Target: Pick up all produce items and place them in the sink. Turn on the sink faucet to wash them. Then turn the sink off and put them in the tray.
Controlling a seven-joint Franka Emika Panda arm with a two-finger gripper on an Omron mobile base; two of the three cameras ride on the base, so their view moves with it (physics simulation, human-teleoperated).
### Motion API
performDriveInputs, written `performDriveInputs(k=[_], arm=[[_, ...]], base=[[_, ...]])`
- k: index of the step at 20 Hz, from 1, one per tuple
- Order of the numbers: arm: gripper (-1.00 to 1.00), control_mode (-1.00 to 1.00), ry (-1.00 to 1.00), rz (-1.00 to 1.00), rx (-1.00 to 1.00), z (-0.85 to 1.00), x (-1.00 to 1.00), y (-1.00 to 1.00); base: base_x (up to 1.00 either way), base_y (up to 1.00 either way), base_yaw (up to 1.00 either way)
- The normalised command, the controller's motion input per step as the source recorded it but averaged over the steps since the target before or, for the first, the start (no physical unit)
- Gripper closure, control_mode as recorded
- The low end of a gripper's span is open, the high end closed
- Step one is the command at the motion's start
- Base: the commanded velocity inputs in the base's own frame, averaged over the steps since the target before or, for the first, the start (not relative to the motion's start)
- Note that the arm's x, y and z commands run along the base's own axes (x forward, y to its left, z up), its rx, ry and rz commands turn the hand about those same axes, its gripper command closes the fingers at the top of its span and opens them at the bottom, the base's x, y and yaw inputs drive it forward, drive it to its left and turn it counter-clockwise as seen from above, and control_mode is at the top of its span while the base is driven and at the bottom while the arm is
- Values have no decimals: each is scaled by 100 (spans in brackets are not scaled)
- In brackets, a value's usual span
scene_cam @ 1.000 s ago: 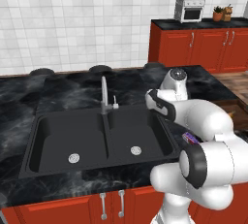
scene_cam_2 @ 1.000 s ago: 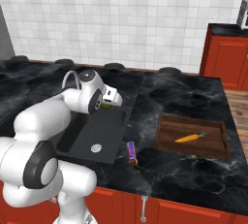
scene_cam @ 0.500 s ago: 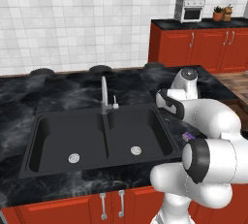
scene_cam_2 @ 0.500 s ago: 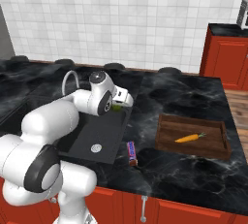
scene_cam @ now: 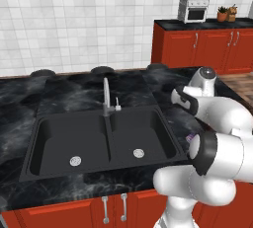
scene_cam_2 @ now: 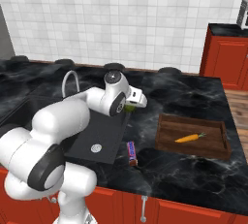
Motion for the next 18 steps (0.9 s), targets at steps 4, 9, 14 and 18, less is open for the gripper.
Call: performDriveInputs(k=[4,9,14,18], arm=[[100,-100,0,-6,0,0,-1,-54],[100,-100,0,-10,0,0,-11,-48],[100,-100,1,-15,0,0,-13,-43],[100,-100,2,-16,0,0,-15,-43]], base=[[0,0,0],[0,0,0],[0,0,0],[0,0,0]])
